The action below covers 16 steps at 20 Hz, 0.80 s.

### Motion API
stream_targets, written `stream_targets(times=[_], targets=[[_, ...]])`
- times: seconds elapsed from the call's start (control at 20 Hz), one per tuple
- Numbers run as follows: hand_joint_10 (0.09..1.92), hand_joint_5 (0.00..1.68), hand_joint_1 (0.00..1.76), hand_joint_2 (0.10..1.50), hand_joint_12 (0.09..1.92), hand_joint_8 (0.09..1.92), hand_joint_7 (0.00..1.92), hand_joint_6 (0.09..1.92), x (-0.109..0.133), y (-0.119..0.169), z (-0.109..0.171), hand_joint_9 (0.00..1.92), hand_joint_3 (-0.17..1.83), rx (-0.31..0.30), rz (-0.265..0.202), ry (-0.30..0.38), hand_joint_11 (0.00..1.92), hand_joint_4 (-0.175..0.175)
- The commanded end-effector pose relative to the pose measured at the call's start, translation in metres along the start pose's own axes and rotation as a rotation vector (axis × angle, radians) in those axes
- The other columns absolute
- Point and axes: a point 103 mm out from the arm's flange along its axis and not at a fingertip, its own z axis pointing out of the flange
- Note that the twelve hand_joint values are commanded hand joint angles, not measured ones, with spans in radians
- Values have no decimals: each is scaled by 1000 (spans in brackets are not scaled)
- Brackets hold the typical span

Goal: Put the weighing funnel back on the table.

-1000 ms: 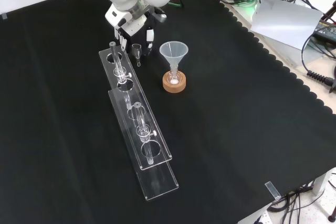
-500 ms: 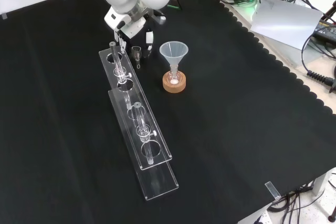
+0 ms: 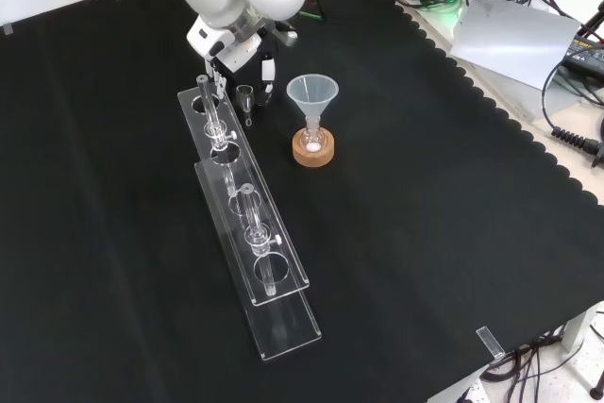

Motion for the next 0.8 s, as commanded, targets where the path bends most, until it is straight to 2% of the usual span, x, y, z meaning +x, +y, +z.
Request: stream_targets(times=[0.05,0.5,0.65,0.75,0.8], targets=[[92,1084,1091,770,871,581,1115,984,2,3,2,1398,616,3,-3,-1,1091,79],[87,1081,1090,774,870,584,1112,985,6,5,3,1390,609,16,-6,-7,1093,79],[87,1055,1074,851,875,625,1064,978,4,4,4,1374,473,12,-10,5,1083,93],[87,1006,1047,962,905,682,960,1006,3,2,4,1336,285,6,-9,3,1039,116],[87,941,1006,977,923,704,906,950,3,2,4,1311,225,5,-10,-3,1008,52]])
